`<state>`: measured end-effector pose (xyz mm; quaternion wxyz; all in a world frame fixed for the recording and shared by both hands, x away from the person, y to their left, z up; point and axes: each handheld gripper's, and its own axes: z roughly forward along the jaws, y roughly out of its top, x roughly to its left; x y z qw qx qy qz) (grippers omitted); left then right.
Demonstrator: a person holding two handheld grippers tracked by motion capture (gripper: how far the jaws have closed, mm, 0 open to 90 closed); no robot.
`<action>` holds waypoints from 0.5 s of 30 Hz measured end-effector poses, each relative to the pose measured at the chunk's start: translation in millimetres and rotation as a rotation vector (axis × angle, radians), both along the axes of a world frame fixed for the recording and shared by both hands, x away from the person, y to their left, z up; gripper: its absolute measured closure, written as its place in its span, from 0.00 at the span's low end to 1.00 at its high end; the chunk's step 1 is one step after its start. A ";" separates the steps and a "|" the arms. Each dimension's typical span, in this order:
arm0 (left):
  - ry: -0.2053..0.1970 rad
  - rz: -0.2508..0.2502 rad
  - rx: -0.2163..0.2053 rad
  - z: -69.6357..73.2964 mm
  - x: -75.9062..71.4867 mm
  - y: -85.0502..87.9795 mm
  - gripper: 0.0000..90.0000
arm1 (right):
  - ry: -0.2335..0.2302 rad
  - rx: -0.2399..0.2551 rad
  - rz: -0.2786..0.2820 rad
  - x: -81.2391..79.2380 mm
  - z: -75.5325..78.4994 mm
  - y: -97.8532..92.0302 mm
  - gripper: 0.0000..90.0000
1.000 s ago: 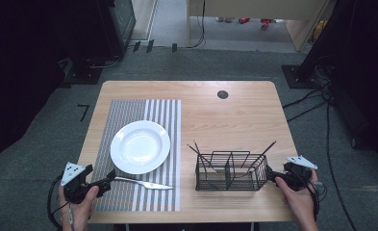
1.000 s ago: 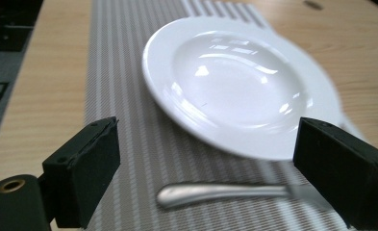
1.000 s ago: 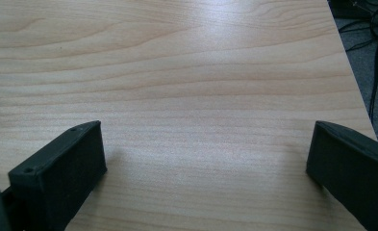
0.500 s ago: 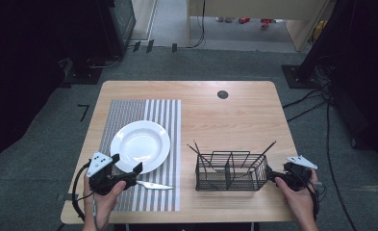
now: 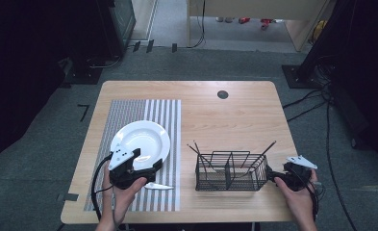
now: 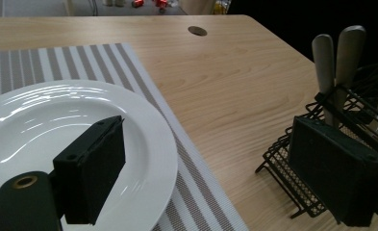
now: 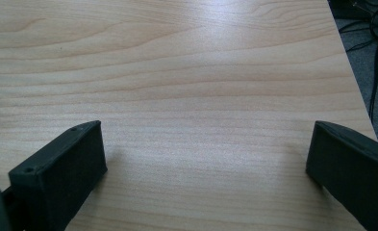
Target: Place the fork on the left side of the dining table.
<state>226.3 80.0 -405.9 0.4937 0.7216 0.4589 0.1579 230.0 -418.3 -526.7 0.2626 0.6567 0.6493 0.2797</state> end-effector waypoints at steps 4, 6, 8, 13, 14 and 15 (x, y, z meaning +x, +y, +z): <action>0.001 -0.019 -0.028 3.9 1.5 -10.8 0.15 | 0.000 0.000 0.002 -0.1 0.0 -0.1 0.00; -0.001 -0.033 -0.034 5.5 2.0 -16.6 0.15 | -0.001 -0.001 0.004 -0.2 0.0 -0.2 0.00; -0.004 -0.052 -0.037 7.1 2.2 -22.4 0.15 | -0.001 -0.001 0.004 -0.2 0.0 -0.2 0.00; -0.010 -0.088 -0.041 10.7 2.0 -35.6 0.16 | -0.002 -0.001 0.006 -0.1 -0.1 -0.2 0.00; -0.011 -0.096 -0.044 11.3 1.9 -38.0 0.16 | -0.002 -0.001 0.007 -0.1 -0.1 -0.1 0.00; -0.010 -0.105 -0.046 11.9 2.0 -40.3 0.17 | -0.002 -0.001 0.008 -0.1 -0.1 -0.1 0.00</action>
